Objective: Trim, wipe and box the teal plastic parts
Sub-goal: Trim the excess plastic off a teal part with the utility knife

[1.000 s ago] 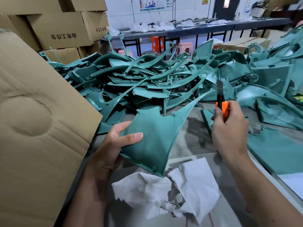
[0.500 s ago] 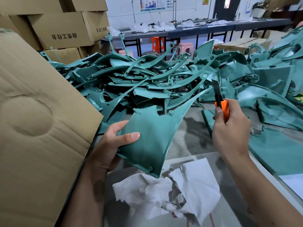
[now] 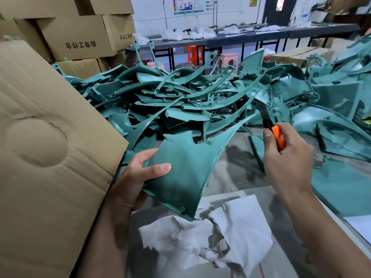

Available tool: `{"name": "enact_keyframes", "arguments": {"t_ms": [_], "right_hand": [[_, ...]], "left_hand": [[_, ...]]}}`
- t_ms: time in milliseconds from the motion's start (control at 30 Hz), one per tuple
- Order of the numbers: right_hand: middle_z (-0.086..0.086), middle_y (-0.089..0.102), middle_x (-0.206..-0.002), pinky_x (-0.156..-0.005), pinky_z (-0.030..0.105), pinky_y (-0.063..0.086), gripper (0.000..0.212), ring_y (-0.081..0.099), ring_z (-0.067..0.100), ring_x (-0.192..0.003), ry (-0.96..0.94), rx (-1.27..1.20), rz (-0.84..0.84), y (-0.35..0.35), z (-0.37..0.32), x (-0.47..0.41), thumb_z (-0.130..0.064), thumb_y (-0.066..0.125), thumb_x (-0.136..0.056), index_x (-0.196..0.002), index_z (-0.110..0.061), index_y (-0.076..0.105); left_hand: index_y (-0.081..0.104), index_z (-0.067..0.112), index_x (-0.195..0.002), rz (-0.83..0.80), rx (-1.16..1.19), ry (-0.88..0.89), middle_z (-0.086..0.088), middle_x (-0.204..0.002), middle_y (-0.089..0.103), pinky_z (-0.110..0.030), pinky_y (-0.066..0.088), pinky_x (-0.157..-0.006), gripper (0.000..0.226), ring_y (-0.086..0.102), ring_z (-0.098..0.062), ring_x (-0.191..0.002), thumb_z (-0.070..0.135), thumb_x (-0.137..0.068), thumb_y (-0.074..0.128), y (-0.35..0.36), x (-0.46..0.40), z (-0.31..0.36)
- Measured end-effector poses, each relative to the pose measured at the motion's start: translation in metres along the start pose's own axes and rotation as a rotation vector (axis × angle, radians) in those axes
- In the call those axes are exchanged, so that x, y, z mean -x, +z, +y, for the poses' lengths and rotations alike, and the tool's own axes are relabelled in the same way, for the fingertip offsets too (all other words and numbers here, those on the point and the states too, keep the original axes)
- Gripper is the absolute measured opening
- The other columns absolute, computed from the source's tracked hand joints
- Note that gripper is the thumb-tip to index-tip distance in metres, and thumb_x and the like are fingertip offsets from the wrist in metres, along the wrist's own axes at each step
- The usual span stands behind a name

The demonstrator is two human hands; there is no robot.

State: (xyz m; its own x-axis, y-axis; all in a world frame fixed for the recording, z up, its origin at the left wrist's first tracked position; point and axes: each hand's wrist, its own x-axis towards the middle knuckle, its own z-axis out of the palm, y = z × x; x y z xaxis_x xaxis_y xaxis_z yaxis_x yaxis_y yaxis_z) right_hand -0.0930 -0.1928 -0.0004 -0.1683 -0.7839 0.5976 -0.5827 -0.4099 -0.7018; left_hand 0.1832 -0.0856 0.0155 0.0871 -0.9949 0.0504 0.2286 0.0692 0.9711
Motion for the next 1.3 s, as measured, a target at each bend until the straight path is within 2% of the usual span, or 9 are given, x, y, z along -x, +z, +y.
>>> {"name": "enact_keyframes", "arguments": {"t_ms": [167,333,400,467,600,767,933,1200,1300], "right_hand": [[-0.009,0.052,-0.059,-0.048,0.029,0.032,0.021,0.048,0.010,-0.050,-0.052,0.049,-0.021,0.000,-0.005,0.003,-0.034,0.059,-0.105,-0.087,-0.024,0.055],[-0.009,0.056,-0.061,-0.049,0.027,0.037,0.018,0.051,0.009,-0.052,-0.121,0.013,-0.109,0.006,-0.012,0.011,-0.032,0.062,-0.103,-0.087,-0.024,0.061],[-0.009,0.052,-0.058,-0.048,0.019,0.031,0.020,0.050,0.011,-0.054,-0.140,-0.046,-0.129,0.005,-0.014,0.010,-0.032,0.061,-0.104,-0.086,-0.024,0.061],[-0.008,0.050,-0.058,-0.046,0.021,0.032,0.022,0.048,0.012,-0.054,-0.157,-0.105,-0.139,0.004,-0.015,0.010,-0.033,0.061,-0.105,-0.085,-0.025,0.059],[-0.006,0.050,-0.061,-0.046,0.026,0.030,0.024,0.042,0.012,-0.050,-0.194,-0.182,-0.106,-0.002,-0.017,0.009,-0.036,0.061,-0.105,-0.083,-0.029,0.057],[-0.010,0.054,-0.061,-0.045,0.027,0.037,0.020,0.052,0.014,-0.053,-0.291,-0.153,-0.135,0.001,-0.023,0.015,-0.035,0.061,-0.106,-0.092,-0.021,0.066],[-0.007,0.052,-0.060,-0.048,0.034,0.038,0.026,0.050,0.016,-0.053,-0.309,-0.154,-0.103,0.000,-0.023,0.014,-0.037,0.060,-0.105,-0.087,-0.020,0.062],[-0.008,0.047,-0.059,-0.046,0.025,0.031,0.027,0.047,0.015,-0.052,-0.311,-0.145,-0.005,-0.002,-0.029,0.017,-0.036,0.059,-0.106,-0.087,-0.018,0.061],[-0.009,0.046,-0.059,-0.048,0.020,0.029,0.026,0.047,0.016,-0.054,-0.315,-0.147,0.014,-0.001,-0.032,0.018,-0.035,0.059,-0.106,-0.087,-0.018,0.061]], "left_hand": [[0.073,0.002,-0.114,0.005,-0.041,-0.013,-0.026,-0.107,0.073,-0.034,0.059,-0.068,0.056,0.073,-0.035,-0.087,0.026,-0.064,0.078,0.004,-0.001,0.000],[0.078,0.009,-0.106,0.045,-0.081,-0.033,-0.025,-0.106,0.075,-0.038,0.062,-0.072,0.037,0.074,-0.035,-0.088,0.014,-0.070,0.076,0.011,-0.004,-0.003],[0.076,0.005,-0.108,0.063,-0.080,-0.015,-0.027,-0.107,0.074,-0.041,0.061,-0.075,0.045,0.073,-0.037,-0.089,0.019,-0.065,0.079,0.010,-0.005,-0.003],[0.075,0.003,-0.110,0.066,-0.058,-0.008,-0.028,-0.107,0.073,-0.040,0.061,-0.074,0.052,0.073,-0.037,-0.088,0.025,-0.063,0.079,0.010,-0.005,-0.002],[0.075,0.003,-0.109,0.046,-0.045,-0.001,-0.025,-0.103,0.074,-0.036,0.060,-0.069,0.052,0.073,-0.034,-0.085,0.026,-0.063,0.079,0.011,-0.005,-0.002],[0.077,0.006,-0.107,0.088,-0.075,-0.003,-0.024,-0.104,0.075,-0.036,0.059,-0.068,0.035,0.073,-0.034,-0.087,0.017,-0.073,0.075,0.013,-0.006,-0.005],[0.077,0.006,-0.105,0.092,-0.068,0.026,-0.021,-0.101,0.076,-0.033,0.058,-0.066,0.031,0.074,-0.031,-0.084,0.016,-0.076,0.072,0.015,-0.007,-0.003],[0.079,0.011,-0.104,0.069,-0.016,0.086,-0.017,-0.101,0.078,-0.031,0.059,-0.067,0.034,0.076,-0.026,-0.085,0.021,-0.072,0.080,0.024,-0.008,-0.005],[0.079,0.010,-0.101,0.082,0.002,0.092,-0.017,-0.098,0.077,-0.031,0.059,-0.066,0.025,0.075,-0.026,-0.082,0.013,-0.076,0.075,0.027,-0.009,-0.007]]}}
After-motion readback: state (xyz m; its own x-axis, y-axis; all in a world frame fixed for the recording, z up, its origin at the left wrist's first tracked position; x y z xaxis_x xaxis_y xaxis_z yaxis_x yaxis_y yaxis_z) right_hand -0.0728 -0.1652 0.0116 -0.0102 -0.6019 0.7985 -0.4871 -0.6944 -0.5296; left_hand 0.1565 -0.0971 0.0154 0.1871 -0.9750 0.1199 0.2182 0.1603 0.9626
